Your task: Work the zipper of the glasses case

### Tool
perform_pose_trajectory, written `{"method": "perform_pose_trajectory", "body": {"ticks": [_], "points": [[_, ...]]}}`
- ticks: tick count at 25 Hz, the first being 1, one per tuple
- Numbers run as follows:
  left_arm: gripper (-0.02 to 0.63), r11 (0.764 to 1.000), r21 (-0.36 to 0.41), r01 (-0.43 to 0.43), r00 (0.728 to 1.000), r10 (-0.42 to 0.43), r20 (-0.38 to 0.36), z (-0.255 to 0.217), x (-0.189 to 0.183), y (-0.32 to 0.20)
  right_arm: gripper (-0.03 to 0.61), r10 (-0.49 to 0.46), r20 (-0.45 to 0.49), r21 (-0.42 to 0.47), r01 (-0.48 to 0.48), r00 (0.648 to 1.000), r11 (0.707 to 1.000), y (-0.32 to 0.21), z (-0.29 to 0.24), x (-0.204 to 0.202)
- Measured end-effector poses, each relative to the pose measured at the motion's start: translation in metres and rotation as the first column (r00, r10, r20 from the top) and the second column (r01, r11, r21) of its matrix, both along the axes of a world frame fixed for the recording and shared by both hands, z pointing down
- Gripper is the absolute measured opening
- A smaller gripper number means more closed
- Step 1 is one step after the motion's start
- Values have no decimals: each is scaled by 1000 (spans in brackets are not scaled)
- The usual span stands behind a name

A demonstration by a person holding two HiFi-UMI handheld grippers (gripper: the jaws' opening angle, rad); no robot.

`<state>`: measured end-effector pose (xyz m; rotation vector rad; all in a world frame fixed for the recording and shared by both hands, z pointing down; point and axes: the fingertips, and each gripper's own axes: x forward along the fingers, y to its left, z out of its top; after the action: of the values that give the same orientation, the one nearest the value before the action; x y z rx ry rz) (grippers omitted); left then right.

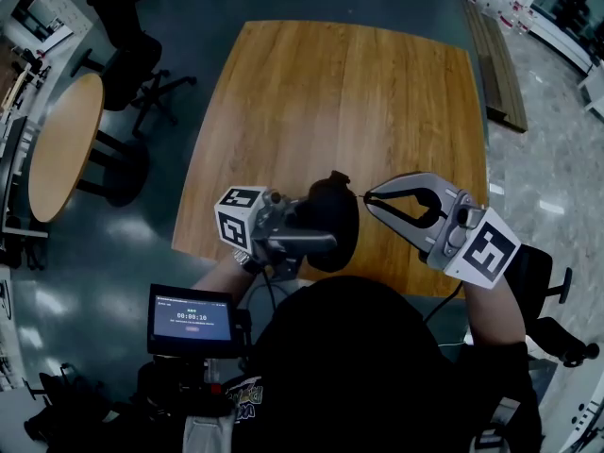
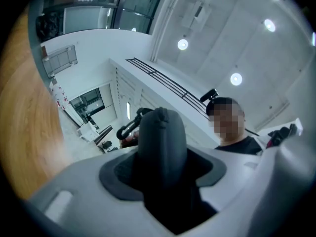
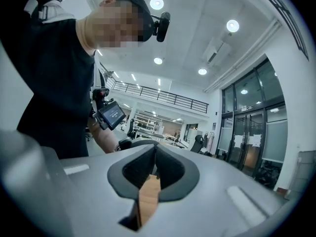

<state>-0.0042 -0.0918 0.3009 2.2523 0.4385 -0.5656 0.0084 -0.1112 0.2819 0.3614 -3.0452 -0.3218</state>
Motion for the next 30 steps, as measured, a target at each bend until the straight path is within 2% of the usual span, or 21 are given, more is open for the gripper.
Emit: {"method": "perform_pose_trajectory", "body": {"ticks": [4, 9, 13, 17, 19, 21, 23, 26, 28, 30], "points": [[256, 1000, 1, -2, 1000, 2, -5, -1, 0, 1, 23, 5, 31, -16, -4, 999, 1000, -5, -3, -2], [258, 999, 11, -48, 999, 48, 19, 1, 3, 6, 20, -67, -6, -23, 67, 998, 997, 3, -1, -4], [258, 999, -4, -32, 999, 32, 2, 1, 0, 2, 8, -41, -25, -2, 41, 999, 999, 4, 2, -6], [256, 1000, -17, -13, 998, 12, -58, -5, -4, 0, 5, -11, -43, 77, 14, 999, 997, 6, -3, -8], [256, 998, 0, -57, 995, 57, -78, -8, -7, 4, 3, -20, -67, 110, 27, 998, 994, 12, -6, -9], [256, 991, 49, -125, 991, 127, -40, -7, -8, 13, 3, -59, -120, 124, 74, 991, 990, 23, -4, -8], [256, 977, 105, -187, 982, 183, 50, -3, -7, 23, 3, -117, -162, 94, 133, 980, 987, 34, 1, -4], [258, 960, 116, -255, 962, 240, 133, -1, -6, 29, 3, -147, -174, 73, 161, 974, 984, 38, 2, -1], [256, 961, 121, -249, 963, 232, 135, -3, -6, 29, 3, -143, -147, 72, 155, 979, 985, 36, 0, -2], [258, 970, 134, -201, 976, 187, 112, -3, -7, 25, 3, -125, -138, 77, 137, 982, 988, 35, -1, -4]]}}
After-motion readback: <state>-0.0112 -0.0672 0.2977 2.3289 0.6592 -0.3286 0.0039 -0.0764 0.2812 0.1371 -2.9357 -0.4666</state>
